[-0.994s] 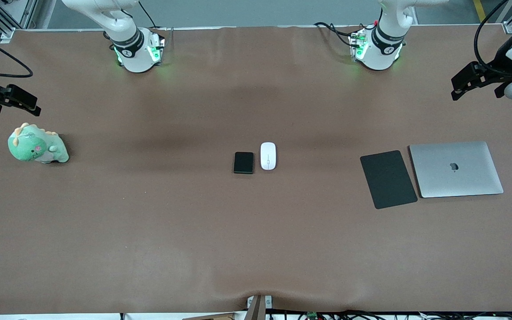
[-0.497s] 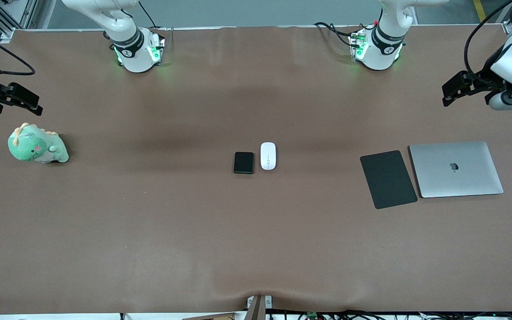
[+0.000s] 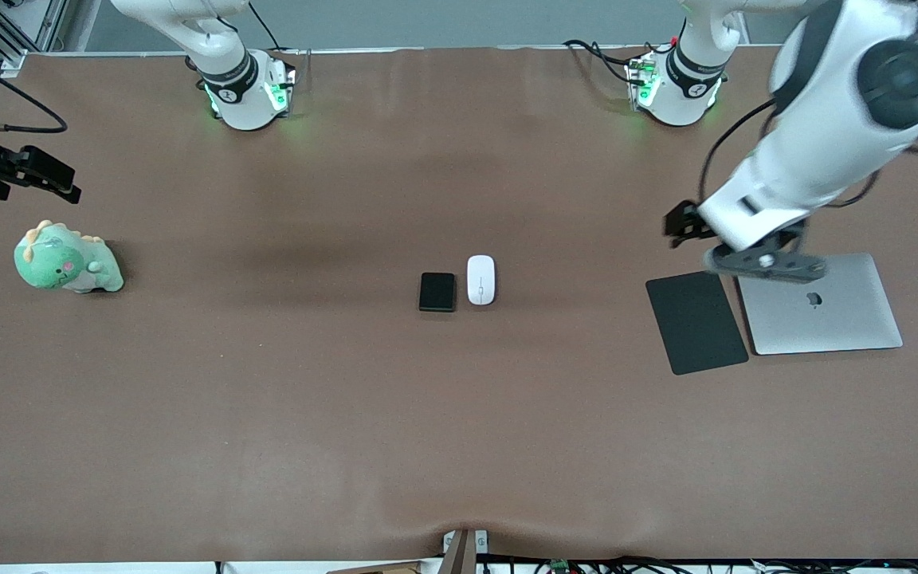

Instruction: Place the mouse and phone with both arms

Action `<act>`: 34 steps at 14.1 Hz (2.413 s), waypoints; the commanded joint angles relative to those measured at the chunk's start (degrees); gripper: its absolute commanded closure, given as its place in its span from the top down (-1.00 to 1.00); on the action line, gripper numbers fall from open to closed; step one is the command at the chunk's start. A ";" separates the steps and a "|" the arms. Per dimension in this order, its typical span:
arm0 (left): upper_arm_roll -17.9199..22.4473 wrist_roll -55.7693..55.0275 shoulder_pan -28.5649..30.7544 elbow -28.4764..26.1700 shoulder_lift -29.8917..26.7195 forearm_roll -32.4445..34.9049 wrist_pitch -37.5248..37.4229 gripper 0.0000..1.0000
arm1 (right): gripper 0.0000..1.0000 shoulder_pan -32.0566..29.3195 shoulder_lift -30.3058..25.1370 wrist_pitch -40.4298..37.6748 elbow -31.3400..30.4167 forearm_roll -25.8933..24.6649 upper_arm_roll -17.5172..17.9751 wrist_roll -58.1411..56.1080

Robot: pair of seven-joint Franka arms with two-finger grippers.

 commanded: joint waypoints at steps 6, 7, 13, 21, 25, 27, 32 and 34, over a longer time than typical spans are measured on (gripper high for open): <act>-0.73 -27.61 -17.61 0.35 15.55 3.71 17.49 1.00 | 1.00 0.78 -0.07 -3.64 -0.76 0.08 0.36 0.30; -0.72 -29.73 -19.20 0.35 17.84 4.06 20.56 1.00 | 1.00 1.04 0.01 -3.21 -0.84 0.08 0.36 0.48; -0.72 -36.15 -24.49 0.79 29.19 8.98 30.51 0.99 | 1.00 3.50 0.98 -1.37 -0.85 0.08 0.36 0.57; -0.37 -37.13 -26.25 0.44 33.41 10.21 31.75 0.61 | 1.00 13.07 6.60 4.27 -0.49 8.84 0.36 14.96; -0.20 -37.39 -26.95 0.61 34.56 10.21 31.84 0.54 | 1.00 17.02 10.73 9.79 -1.19 10.80 0.36 16.56; -0.20 -37.39 -26.95 0.61 35.09 10.30 31.84 0.50 | 1.00 18.26 12.48 12.34 -1.72 11.58 0.36 16.65; -0.11 -37.13 -25.99 0.26 33.34 10.39 29.75 -0.44 | 1.00 19.41 16.45 16.99 -4.08 11.68 0.36 16.74; -0.11 -36.43 -23.11 0.26 27.38 11.35 21.16 -0.49 | 1.00 20.46 16.45 22.87 -7.86 11.68 0.36 16.82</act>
